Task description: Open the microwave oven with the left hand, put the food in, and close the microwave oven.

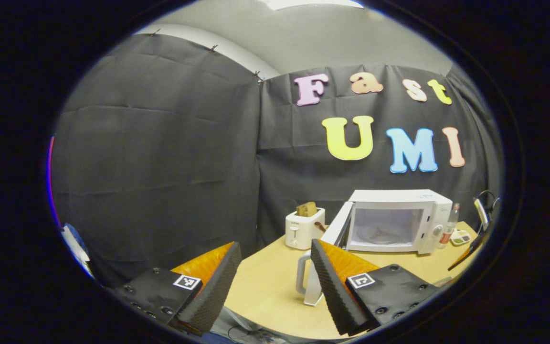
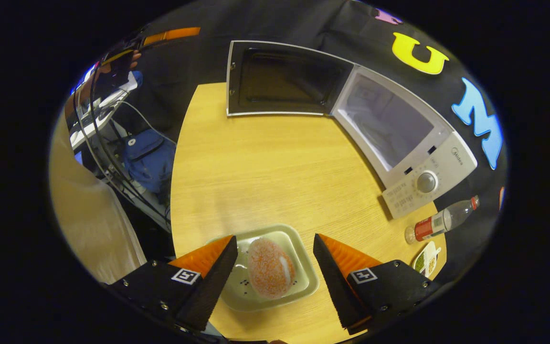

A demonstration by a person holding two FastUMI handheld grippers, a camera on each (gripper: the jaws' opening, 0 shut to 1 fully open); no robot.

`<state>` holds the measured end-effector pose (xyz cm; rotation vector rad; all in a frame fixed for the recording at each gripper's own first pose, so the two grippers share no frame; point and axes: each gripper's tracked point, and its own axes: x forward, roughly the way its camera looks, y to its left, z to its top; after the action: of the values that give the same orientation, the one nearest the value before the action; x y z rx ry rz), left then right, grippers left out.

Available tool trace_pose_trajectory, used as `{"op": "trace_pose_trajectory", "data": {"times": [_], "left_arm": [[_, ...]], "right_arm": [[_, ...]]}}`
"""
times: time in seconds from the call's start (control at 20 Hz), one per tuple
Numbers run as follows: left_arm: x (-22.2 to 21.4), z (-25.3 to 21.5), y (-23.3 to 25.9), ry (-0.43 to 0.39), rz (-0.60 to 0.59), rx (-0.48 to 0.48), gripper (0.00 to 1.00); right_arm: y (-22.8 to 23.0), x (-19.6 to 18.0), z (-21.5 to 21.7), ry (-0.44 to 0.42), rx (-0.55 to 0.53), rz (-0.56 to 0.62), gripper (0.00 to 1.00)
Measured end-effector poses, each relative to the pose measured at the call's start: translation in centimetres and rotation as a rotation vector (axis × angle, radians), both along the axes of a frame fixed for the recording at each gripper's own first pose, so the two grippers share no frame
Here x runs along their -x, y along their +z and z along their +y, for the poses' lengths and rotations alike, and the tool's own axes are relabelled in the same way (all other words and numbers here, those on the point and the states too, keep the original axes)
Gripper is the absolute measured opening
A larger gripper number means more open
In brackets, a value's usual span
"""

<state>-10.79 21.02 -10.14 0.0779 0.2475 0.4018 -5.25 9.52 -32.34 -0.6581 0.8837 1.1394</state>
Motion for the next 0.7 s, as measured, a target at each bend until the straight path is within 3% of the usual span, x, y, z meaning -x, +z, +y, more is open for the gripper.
{"op": "trace_pose_trajectory", "data": {"times": [0.35,0.5,0.7], "left_arm": [[-0.4,-1.8,0.8,-0.021,-0.010,-0.007,0.94],[0.2,-1.5,0.7,-0.018,-0.011,-0.006,0.94],[0.6,-0.3,0.9,0.003,-0.015,-0.005,0.94]], "right_arm": [[-3.4,0.8,-1.9,0.077,0.139,0.054,0.97],[-4.6,1.2,-2.0,0.092,0.184,0.061,0.88],[-5.6,0.8,-2.1,0.104,0.231,0.035,0.86]]}}
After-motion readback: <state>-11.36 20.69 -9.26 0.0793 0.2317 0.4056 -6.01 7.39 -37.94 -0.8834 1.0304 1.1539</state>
